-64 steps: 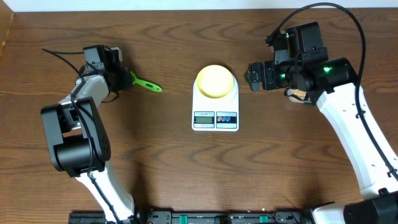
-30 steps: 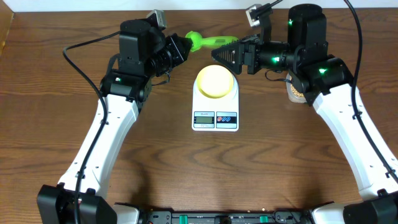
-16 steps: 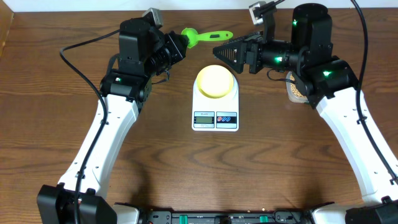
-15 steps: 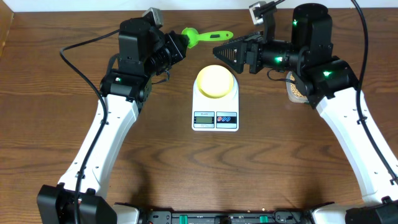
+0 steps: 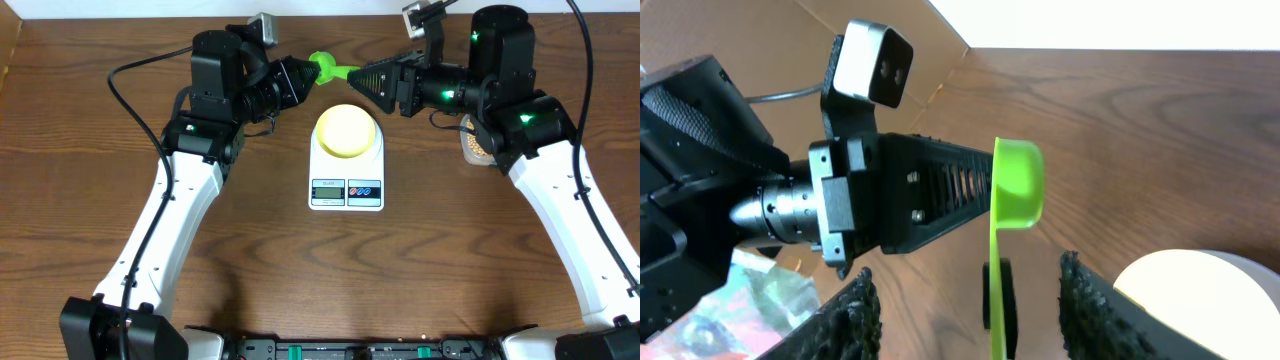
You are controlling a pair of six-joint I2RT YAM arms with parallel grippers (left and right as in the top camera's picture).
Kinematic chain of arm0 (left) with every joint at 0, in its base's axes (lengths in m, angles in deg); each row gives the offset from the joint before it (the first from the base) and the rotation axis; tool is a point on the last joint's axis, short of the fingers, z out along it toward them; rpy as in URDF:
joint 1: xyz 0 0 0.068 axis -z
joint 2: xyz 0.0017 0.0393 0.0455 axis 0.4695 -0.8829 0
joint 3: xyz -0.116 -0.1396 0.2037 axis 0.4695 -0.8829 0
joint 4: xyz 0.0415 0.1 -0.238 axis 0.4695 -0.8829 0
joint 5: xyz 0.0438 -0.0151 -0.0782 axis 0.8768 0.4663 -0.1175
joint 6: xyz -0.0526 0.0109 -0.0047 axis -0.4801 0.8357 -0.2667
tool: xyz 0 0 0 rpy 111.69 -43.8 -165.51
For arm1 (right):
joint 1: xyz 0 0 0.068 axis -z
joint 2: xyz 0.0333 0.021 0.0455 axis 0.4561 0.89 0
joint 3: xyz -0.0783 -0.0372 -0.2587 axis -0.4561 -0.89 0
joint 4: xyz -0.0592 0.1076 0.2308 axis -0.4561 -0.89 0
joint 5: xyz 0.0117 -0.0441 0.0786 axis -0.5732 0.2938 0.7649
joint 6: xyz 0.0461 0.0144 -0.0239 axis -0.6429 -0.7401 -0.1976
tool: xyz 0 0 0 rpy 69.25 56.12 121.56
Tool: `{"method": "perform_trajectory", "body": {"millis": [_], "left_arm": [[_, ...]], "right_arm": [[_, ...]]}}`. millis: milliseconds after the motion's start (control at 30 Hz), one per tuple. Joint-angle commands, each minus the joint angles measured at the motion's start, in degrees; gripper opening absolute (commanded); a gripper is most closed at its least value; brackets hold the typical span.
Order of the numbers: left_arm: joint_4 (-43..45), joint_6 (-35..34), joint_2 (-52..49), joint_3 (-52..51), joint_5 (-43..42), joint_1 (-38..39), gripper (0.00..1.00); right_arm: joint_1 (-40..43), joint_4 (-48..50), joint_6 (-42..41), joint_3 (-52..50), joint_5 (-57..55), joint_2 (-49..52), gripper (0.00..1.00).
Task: Scoop item into bowl and weigh 50g on scale
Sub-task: 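Carry the scoop above the scale and grasp its handle with the right gripper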
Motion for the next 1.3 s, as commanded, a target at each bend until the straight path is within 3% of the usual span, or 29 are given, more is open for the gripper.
{"method": "perform_trajectory", "body": {"millis": [0, 467, 733, 1033, 1267], "left_arm": [[-0.26, 4.2, 0.17, 0.79, -2.84, 0.17, 0.07], [-0.22, 4.2, 0.17, 0.79, -2.95, 0.17, 0.07], [-0.2, 4.2, 0.17, 0.79, -2.95, 0.17, 0.07], [-0.2, 4.17, 0.17, 0.79, -2.97, 0.17, 0.07], [0.5, 4.17, 0.17, 0.79, -4.48, 0.17, 0.07]], "right_arm": [[0.52, 0.11, 0.24, 0.96, -0.13, -1.07, 0.48], [0.37, -1.25, 0.24, 0.92, -0.15, -1.07, 0.45], [0.17, -1.86, 0.24, 0.92, -0.39, -1.07, 0.25], [-0.87, -2.36, 0.24, 0.92, -1.25, -1.07, 0.25], [-1.11, -2.69, 0.24, 0.9, -1.68, -1.07, 0.17]]}}
